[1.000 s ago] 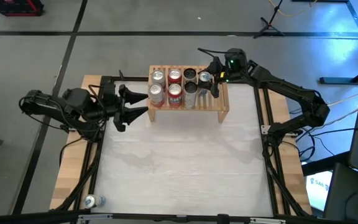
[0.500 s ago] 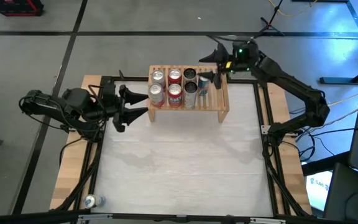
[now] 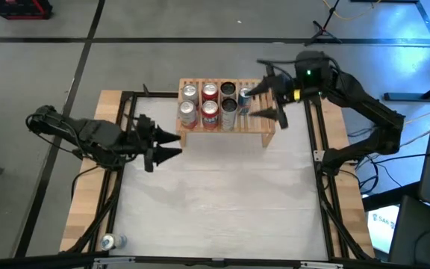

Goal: Place canned beverage on shelf
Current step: Put the blue soda can on the shelf aligned with the other blue soda can

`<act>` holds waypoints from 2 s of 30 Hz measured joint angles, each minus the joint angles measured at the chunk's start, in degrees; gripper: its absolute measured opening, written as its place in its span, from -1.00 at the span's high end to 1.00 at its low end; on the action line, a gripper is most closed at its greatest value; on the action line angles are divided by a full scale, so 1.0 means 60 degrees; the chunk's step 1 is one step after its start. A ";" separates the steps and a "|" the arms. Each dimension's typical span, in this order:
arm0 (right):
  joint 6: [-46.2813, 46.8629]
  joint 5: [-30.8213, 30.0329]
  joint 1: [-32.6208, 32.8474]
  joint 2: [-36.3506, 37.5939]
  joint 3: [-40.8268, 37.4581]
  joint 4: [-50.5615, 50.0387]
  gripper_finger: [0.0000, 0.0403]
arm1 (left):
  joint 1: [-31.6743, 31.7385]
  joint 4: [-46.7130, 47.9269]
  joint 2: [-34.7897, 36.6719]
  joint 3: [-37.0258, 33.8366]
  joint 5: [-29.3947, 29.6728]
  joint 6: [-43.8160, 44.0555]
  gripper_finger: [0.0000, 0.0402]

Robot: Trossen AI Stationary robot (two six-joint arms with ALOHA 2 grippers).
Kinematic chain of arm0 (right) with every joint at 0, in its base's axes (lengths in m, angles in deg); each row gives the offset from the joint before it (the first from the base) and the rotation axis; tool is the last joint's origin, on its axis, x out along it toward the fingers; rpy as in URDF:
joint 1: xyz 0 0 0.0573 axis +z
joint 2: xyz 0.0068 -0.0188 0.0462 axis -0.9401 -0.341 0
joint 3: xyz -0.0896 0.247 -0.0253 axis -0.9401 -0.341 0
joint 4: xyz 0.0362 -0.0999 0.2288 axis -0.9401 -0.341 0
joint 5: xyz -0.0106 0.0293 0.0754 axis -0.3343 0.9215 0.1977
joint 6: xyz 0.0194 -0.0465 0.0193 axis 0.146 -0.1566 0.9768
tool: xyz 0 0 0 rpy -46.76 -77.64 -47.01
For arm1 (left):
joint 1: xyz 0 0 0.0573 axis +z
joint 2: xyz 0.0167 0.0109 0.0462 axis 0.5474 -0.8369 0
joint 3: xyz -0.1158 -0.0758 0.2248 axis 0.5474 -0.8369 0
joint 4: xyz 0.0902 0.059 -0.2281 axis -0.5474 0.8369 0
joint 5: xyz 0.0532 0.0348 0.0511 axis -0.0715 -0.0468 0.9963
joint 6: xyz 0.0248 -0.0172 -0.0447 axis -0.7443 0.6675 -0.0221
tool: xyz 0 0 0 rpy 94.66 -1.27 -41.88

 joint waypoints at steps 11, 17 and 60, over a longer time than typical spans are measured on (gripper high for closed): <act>0.1066 -0.1236 0.2873 -0.0082 -0.0011 -0.0257 -0.45 | -0.1068 0.0616 -0.0478 0.0655 0.0033 0.0826 -0.52; 0.2603 -0.3387 0.4097 -0.0263 -0.0015 -0.0229 -0.45 | -0.1917 0.3301 -0.1226 0.2667 -0.0066 0.0787 -0.52; 0.5719 -0.6528 0.7063 -0.2597 -0.0018 0.0917 -0.45 | -0.8305 1.0594 -0.6934 0.5435 -0.4736 0.5031 -0.52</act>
